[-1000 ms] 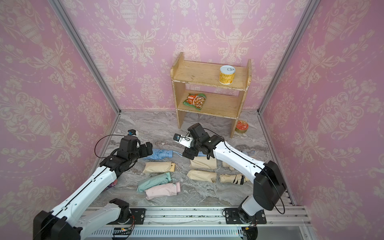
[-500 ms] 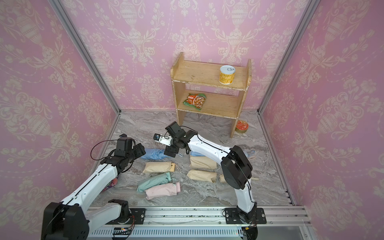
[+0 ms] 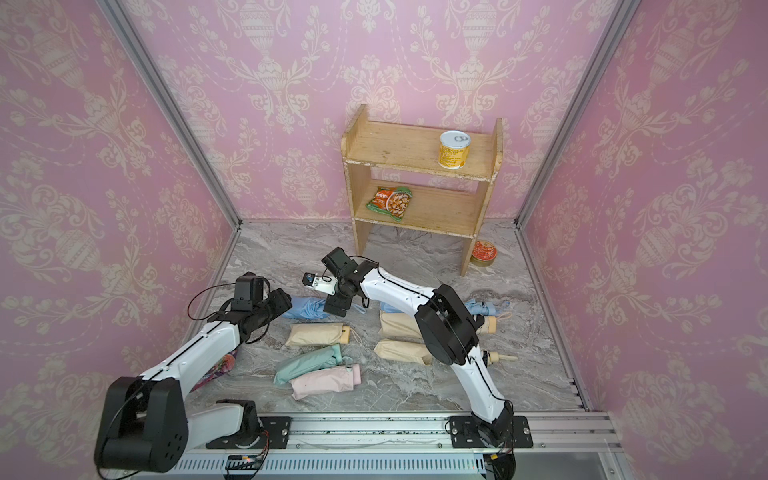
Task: Take umbrellas out of sleeves
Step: Take out the umbrella from the umbrella sleeve.
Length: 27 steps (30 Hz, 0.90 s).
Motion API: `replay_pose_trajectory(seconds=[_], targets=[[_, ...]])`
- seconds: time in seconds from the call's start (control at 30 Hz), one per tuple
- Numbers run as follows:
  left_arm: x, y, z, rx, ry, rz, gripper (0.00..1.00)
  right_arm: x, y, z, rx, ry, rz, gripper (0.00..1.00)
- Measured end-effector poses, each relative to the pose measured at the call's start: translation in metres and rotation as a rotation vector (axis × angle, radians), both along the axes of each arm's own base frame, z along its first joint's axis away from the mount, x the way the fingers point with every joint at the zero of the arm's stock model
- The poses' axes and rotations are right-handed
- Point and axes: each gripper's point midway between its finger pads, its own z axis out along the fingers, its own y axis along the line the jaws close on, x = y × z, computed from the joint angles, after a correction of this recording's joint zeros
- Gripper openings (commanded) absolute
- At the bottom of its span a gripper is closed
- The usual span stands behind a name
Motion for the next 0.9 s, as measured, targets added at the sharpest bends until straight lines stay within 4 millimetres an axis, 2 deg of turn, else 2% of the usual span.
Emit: replay_pose_trajectory(seconds=[0.17, 0.43, 0.6, 0.7, 0.9], targets=[[0.000, 0.002, -0.012, -0.020, 0.036, 0.014, 0.61, 0.002, 0.003, -0.012, -0.017, 0.022, 0.003, 0.93], [0.004, 0.002, -0.013, -0.030, 0.027, 0.022, 0.49, 0.008, 0.015, -0.032, -0.051, 0.055, 0.016, 0.90], [0.002, 0.002, -0.029, -0.031, 0.077, 0.025, 0.43, 0.004, 0.020, -0.046, -0.098, 0.059, 0.050, 0.81], [0.001, 0.002, -0.037, -0.033, 0.101, 0.029, 0.36, -0.001, 0.019, -0.052, -0.123, 0.066, 0.067, 0.76], [0.000, 0.002, -0.041, -0.041, 0.112, 0.040, 0.11, -0.004, 0.016, -0.054, -0.148, 0.064, 0.091, 0.62]])
